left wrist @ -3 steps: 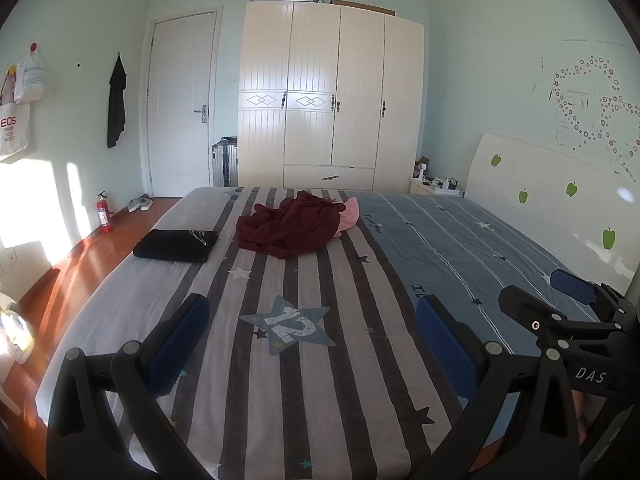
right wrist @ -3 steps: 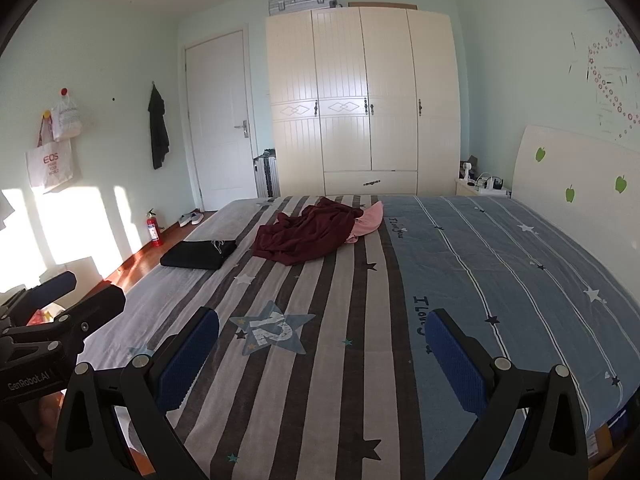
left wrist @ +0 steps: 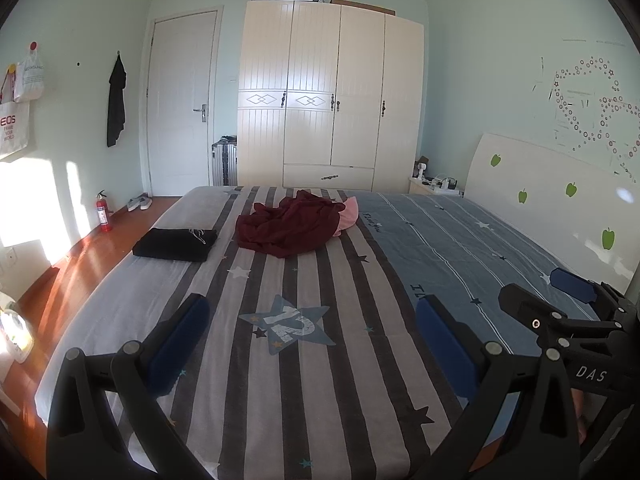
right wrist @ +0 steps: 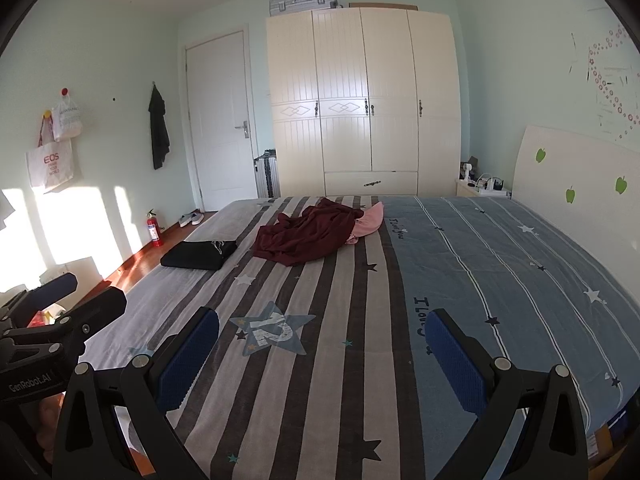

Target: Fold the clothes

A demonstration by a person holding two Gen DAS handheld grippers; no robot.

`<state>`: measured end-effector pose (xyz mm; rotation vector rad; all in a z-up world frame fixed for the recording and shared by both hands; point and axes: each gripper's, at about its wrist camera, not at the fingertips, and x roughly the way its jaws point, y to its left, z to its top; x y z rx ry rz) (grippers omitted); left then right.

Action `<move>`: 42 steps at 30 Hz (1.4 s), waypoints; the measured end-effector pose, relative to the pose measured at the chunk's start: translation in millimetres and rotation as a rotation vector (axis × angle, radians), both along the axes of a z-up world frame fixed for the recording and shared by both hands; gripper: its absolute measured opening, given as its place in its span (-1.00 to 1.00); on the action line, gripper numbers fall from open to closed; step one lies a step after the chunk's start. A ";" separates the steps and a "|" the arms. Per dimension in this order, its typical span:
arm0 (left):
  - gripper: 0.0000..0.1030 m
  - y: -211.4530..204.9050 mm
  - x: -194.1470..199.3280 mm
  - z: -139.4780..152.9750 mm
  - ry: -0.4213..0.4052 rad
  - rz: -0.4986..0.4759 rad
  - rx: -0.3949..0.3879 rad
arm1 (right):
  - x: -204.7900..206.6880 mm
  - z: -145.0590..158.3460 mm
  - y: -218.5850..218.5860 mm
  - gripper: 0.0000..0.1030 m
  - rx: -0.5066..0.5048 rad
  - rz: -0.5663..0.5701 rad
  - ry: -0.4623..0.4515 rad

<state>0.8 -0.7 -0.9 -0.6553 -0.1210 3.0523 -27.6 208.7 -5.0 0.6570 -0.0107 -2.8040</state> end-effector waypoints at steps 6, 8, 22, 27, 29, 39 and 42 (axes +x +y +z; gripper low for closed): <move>0.99 -1.3 1.2 -1.6 0.000 0.001 0.001 | -0.5 0.8 1.2 0.98 -0.009 0.000 0.009; 0.98 -1.7 1.6 -2.1 0.000 0.002 0.002 | -1.1 2.3 2.9 0.98 -0.010 0.000 0.007; 0.99 -4.1 4.8 -3.9 -0.001 0.004 -0.001 | -1.3 5.9 1.1 0.98 -0.001 0.007 0.016; 0.99 -4.9 4.3 -3.5 -0.001 0.012 -0.001 | -1.1 8.1 0.2 0.98 0.000 0.009 0.016; 0.99 -5.5 5.4 -3.9 -0.001 0.014 0.000 | -0.8 8.9 0.1 0.98 0.000 0.010 0.016; 0.99 -3.9 4.1 -1.5 -0.004 0.013 -0.003 | 0.5 9.5 -0.8 0.98 0.001 0.010 0.013; 0.99 -4.2 3.3 -1.0 -0.005 0.015 -0.003 | 0.6 9.9 -0.4 0.98 0.001 0.010 0.012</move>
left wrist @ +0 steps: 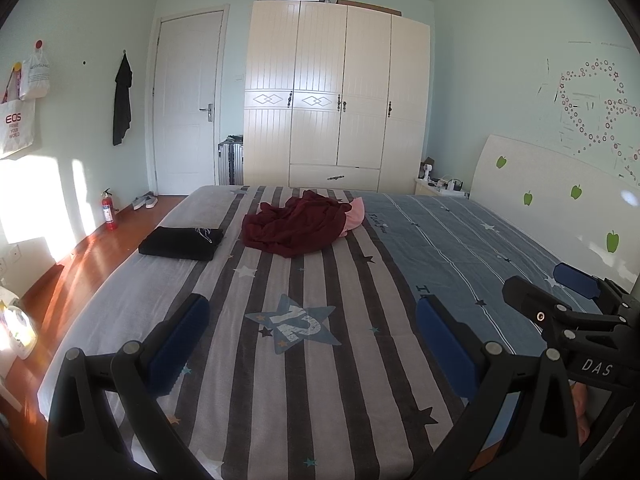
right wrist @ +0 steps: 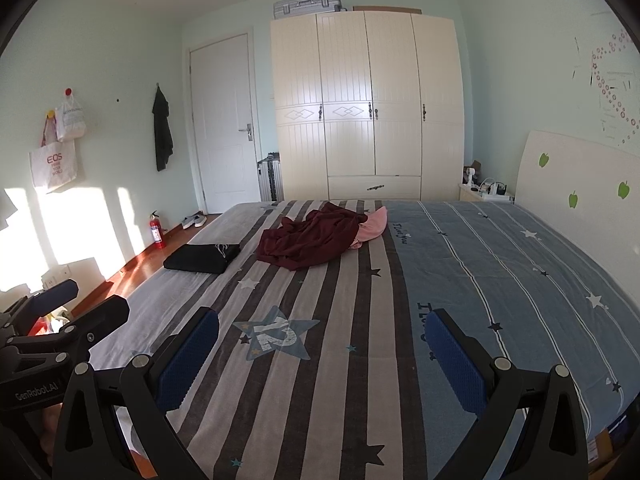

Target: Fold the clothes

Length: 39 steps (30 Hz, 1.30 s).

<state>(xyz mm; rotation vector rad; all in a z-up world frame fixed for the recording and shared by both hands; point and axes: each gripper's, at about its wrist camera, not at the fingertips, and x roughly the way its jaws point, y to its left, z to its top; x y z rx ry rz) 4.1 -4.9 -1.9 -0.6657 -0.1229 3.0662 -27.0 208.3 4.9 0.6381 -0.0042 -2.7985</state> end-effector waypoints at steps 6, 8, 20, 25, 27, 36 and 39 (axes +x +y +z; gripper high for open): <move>0.99 0.4 -0.7 0.1 -0.001 -0.001 -0.001 | -0.6 -0.3 -1.4 0.98 0.001 0.001 -0.002; 0.99 0.8 -1.0 0.3 -0.001 -0.001 -0.001 | -0.7 -0.4 -1.8 0.98 0.001 0.001 -0.002; 0.99 -1.0 -1.4 0.9 0.002 0.002 0.002 | -0.2 -2.0 -5.4 0.98 0.001 0.001 -0.002; 0.99 -2.5 -1.2 -2.2 0.000 -0.017 0.015 | -0.8 -4.4 -6.4 0.98 0.007 -0.002 -0.002; 0.99 -3.1 -0.9 -4.4 0.000 -0.060 0.035 | -2.3 -6.7 -6.0 0.98 0.007 -0.002 -0.006; 0.99 -22.2 -23.3 -43.0 -0.033 -0.081 0.071 | -31.4 -44.3 -7.9 0.98 -0.006 0.006 -0.054; 0.98 -30.7 -51.2 -80.6 -0.094 -0.049 0.032 | -52.6 -69.0 -12.0 0.98 -0.003 0.011 -0.094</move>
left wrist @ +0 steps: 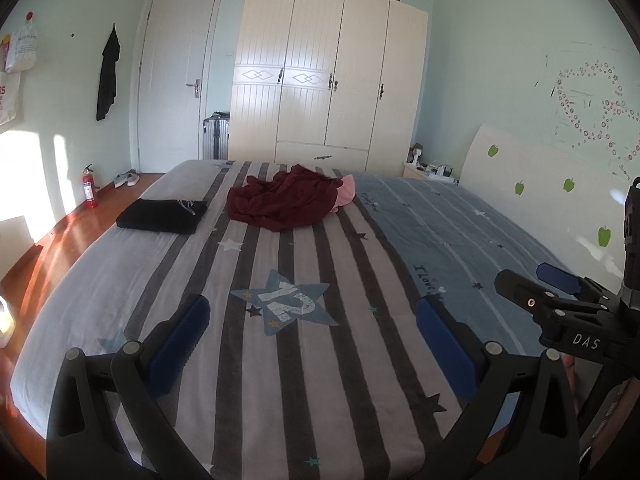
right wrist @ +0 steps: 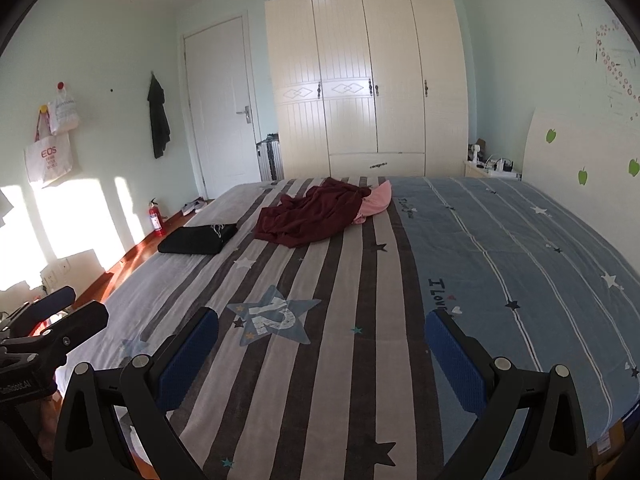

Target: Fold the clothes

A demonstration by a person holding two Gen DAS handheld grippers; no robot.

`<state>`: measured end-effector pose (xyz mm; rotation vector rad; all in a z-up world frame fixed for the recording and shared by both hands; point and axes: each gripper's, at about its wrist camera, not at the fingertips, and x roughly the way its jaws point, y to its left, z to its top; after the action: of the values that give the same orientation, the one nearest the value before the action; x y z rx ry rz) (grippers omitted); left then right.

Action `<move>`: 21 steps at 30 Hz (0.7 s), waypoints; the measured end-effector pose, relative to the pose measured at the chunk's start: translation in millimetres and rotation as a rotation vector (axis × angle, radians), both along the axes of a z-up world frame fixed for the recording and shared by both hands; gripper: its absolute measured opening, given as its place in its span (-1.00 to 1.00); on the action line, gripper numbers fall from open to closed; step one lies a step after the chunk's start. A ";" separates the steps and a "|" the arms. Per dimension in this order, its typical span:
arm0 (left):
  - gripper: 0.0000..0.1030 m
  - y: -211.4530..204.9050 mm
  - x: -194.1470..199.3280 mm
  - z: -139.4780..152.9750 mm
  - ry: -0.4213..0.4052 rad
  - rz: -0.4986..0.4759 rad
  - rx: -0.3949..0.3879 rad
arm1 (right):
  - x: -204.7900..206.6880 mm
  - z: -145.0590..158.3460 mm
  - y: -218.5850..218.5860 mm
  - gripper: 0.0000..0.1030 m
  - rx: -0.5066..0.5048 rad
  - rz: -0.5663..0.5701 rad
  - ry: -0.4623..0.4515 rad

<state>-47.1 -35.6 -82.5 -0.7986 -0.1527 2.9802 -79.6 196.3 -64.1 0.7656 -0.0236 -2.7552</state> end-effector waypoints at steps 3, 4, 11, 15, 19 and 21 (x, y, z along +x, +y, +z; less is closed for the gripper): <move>0.98 -7.4 -36.2 -43.6 -0.039 0.001 -0.032 | -38.9 -44.7 -10.0 0.98 0.026 -0.006 -0.068; 0.98 -11.1 -50.6 -59.5 -0.050 -0.002 -0.029 | -53.6 -61.7 -13.9 0.98 0.028 0.000 -0.087; 0.98 -45.2 -158.1 -154.5 -0.190 0.029 0.031 | -153.1 -171.1 -44.5 0.98 0.061 0.017 -0.182; 0.98 -60.7 -194.3 -170.5 -0.302 0.078 0.045 | -191.9 -191.1 -49.3 0.98 0.044 0.027 -0.280; 0.98 -72.1 -220.4 -155.3 -0.407 0.119 0.092 | -218.2 -185.0 -42.1 0.98 -0.020 0.011 -0.400; 0.98 -76.9 -235.3 -145.2 -0.441 0.140 0.107 | -234.9 -178.6 -39.4 0.98 -0.034 -0.002 -0.453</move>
<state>-282.4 -112.5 -227.7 -1.4723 -0.3963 2.8347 -314.5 157.0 -242.7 1.3588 -0.1613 -2.5149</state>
